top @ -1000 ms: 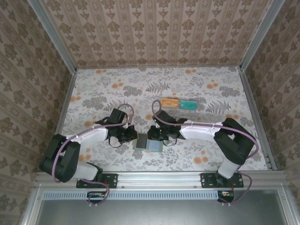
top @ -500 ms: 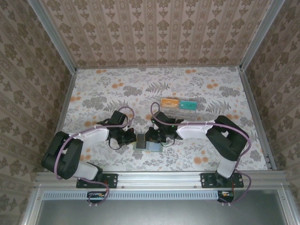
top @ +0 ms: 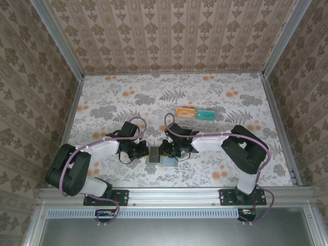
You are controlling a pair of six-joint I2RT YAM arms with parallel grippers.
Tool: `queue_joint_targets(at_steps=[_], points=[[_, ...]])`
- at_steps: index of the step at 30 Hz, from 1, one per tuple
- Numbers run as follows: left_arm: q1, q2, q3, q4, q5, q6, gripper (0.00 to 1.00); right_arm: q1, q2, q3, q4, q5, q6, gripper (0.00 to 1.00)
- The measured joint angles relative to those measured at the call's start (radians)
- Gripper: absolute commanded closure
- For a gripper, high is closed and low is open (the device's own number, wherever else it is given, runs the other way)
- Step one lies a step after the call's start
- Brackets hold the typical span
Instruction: Take the credit cards out of the card holder
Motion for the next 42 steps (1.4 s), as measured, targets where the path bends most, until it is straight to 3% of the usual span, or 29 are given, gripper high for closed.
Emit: queue_joint_targets(at_steps=[3,5,22,23,25,29,42], points=[[0.000,0.000,0.000,0.000,0.000,0.000,1.00,0.000,0.005,0.000,0.000,-0.002,0.003,0.86],[0.000,0.000,0.000,0.000,0.000,0.000,1.00,0.000,0.006,-0.001,-0.001,-0.002,0.006,1.00],[-0.006,-0.008,0.000,-0.008,-0.008,-0.003,1.00,-0.023,-0.092,-0.100,0.011,-0.002,0.002,1.00],[-0.006,-0.008,0.000,-0.008,-0.008,-0.003,1.00,-0.024,-0.093,-0.100,0.011,-0.002,0.002,0.98],[-0.006,-0.008,0.000,-0.008,-0.008,-0.003,1.00,-0.026,-0.093,-0.100,0.013,-0.002,0.000,0.85],[-0.006,-0.008,0.000,-0.008,-0.009,-0.003,1.00,-0.023,-0.093,-0.100,0.035,-0.007,0.003,0.77],[-0.011,-0.008,0.000,-0.008,-0.010,-0.004,1.00,0.004,-0.049,-0.100,0.093,-0.018,0.034,0.76]])
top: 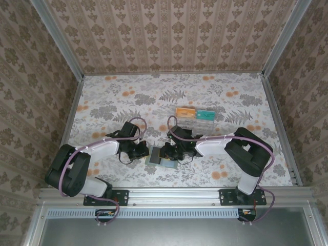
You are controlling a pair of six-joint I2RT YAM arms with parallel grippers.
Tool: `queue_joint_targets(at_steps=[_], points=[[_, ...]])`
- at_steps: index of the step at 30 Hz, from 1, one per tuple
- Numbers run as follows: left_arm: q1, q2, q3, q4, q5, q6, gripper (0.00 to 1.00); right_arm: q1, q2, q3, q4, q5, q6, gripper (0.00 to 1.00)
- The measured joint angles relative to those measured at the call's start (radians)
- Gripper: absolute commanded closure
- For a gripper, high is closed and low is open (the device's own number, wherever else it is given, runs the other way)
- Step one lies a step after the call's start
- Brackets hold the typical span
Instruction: Take the credit cards out of the card holder
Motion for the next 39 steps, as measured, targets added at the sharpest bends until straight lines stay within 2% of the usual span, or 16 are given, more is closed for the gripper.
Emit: queue_joint_targets(at_steps=[7,14,17,24,39], points=[[-0.001,0.000,0.000,0.000,-0.002,0.000,1.00,0.003,0.004,0.024,-0.039,-0.002,-0.001,0.73],[-0.001,0.001,0.000,0.000,-0.002,0.000,1.00,0.005,0.027,0.037,-0.028,-0.013,-0.001,0.75],[-0.001,0.001,0.000,0.000,-0.001,0.000,1.00,0.005,0.030,0.037,-0.023,-0.014,-0.001,0.79],[-0.001,0.001,0.000,0.000,-0.002,0.000,1.00,0.002,0.039,0.032,-0.005,-0.014,0.016,1.00],[-0.008,0.001,0.001,0.000,-0.005,0.000,1.00,-0.036,-0.048,-0.040,-0.007,-0.013,0.001,1.00]])
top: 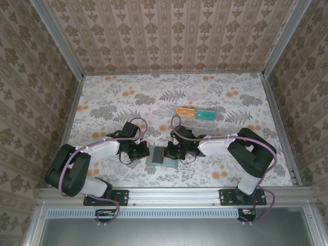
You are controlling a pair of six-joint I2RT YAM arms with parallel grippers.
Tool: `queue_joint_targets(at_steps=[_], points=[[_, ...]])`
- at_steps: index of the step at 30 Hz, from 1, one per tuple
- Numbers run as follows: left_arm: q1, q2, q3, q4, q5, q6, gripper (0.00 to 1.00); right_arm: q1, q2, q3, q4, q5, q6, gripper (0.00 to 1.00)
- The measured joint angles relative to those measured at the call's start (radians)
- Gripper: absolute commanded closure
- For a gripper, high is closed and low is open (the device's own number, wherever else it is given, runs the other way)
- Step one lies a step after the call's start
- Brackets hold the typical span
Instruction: Take the credit cards out of the card holder
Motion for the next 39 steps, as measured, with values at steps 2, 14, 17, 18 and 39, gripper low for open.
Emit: queue_joint_targets(at_steps=[2,14,17,18,39], points=[[0.000,0.001,0.002,-0.002,0.000,0.000,1.00,-0.005,-0.032,0.000,-0.036,0.003,-0.021,1.00],[0.000,0.003,0.056,-0.031,-0.004,0.000,0.95,-0.016,-0.215,0.117,-0.428,0.068,-0.265,1.00],[0.000,0.002,0.083,-0.039,-0.005,0.003,0.81,-0.016,-0.229,0.155,-0.509,0.078,-0.324,1.00],[0.001,0.000,0.092,-0.045,-0.006,0.003,0.76,-0.016,-0.230,0.171,-0.542,0.084,-0.347,1.00],[0.168,-0.113,0.220,-0.136,-0.003,0.066,0.04,-0.016,-0.176,0.676,-1.099,0.501,-1.050,1.00]])
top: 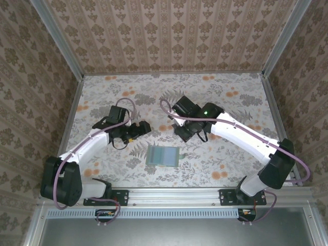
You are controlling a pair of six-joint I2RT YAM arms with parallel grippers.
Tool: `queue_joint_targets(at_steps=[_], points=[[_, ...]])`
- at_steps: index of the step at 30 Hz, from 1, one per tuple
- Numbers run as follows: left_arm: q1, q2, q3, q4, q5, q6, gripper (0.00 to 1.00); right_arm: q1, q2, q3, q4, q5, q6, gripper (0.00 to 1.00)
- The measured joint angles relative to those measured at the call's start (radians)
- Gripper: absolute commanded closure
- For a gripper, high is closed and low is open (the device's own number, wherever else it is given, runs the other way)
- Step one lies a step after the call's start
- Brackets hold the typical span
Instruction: Take the credit cards out of the card holder
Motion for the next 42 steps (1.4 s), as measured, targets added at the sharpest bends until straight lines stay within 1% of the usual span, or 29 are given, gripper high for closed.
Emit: queue_joint_targets(at_steps=[7,10,15,24,32,42], points=[[0.046,-0.005,0.002,-0.003,0.021,0.022,0.04,0.000,0.137,0.079,-0.031,0.119,-0.177,1.00],[0.057,-0.010,0.002,-0.008,0.023,0.029,0.04,0.000,0.192,0.085,-0.033,0.160,-0.229,1.00],[0.073,-0.016,0.002,-0.008,0.027,0.035,0.04,0.000,0.242,0.085,-0.031,0.209,-0.298,1.00],[0.089,-0.017,0.002,-0.011,0.036,0.037,0.04,0.001,0.278,0.077,0.010,0.266,-0.416,1.00],[0.097,-0.017,0.002,-0.011,0.038,0.037,0.04,0.001,0.278,0.018,0.085,0.300,-0.502,1.00],[0.109,-0.017,0.002,-0.011,0.042,0.037,0.04,0.001,0.301,-0.026,0.134,0.301,-0.529,1.00]])
